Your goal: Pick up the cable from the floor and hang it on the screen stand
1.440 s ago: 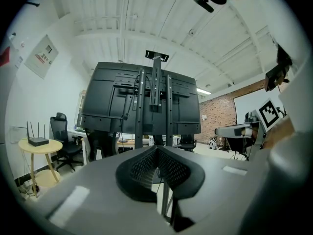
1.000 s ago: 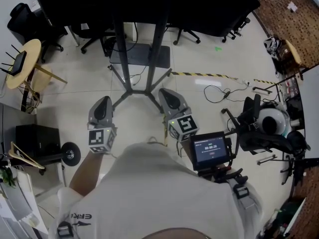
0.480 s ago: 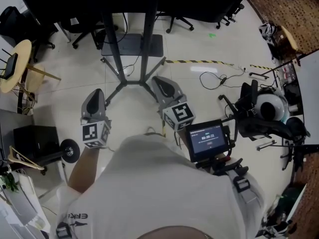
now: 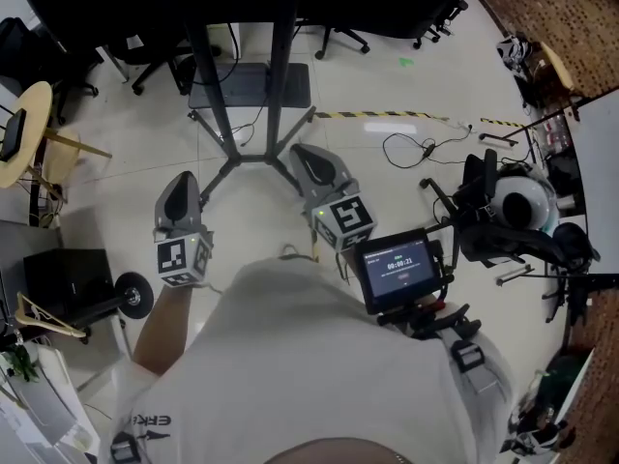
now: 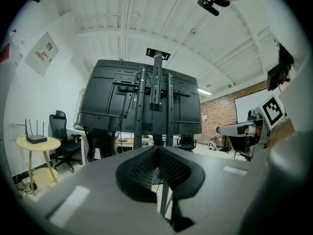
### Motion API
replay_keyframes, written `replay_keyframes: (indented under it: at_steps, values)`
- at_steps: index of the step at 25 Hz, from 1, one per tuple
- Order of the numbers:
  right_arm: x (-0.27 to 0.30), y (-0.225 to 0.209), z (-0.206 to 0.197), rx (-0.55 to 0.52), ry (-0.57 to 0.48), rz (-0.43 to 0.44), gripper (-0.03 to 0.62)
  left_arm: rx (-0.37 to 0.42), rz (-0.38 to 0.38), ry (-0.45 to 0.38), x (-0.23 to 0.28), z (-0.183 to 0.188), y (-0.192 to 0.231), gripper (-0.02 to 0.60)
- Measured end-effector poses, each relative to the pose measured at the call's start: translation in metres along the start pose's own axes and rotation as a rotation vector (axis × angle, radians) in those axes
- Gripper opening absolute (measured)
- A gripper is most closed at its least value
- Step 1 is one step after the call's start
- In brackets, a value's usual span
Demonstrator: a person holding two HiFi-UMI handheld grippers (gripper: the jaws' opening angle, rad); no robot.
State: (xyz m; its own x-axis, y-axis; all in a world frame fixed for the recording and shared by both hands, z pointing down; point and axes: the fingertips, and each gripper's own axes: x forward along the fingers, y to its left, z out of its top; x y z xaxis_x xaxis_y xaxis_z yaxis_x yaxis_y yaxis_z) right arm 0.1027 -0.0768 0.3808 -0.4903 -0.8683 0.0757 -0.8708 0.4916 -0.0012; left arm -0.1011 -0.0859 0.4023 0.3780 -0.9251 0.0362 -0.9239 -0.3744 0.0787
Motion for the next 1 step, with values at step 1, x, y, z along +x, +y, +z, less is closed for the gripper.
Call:
replay_keyframes:
  at_steps: [1]
  values:
    - [0.0006,-0.001,-0.0007,0.0,-0.004,0.0,0.012,-0.001,0.0,0.0,0.001,-0.0004,-0.0002,0.002]
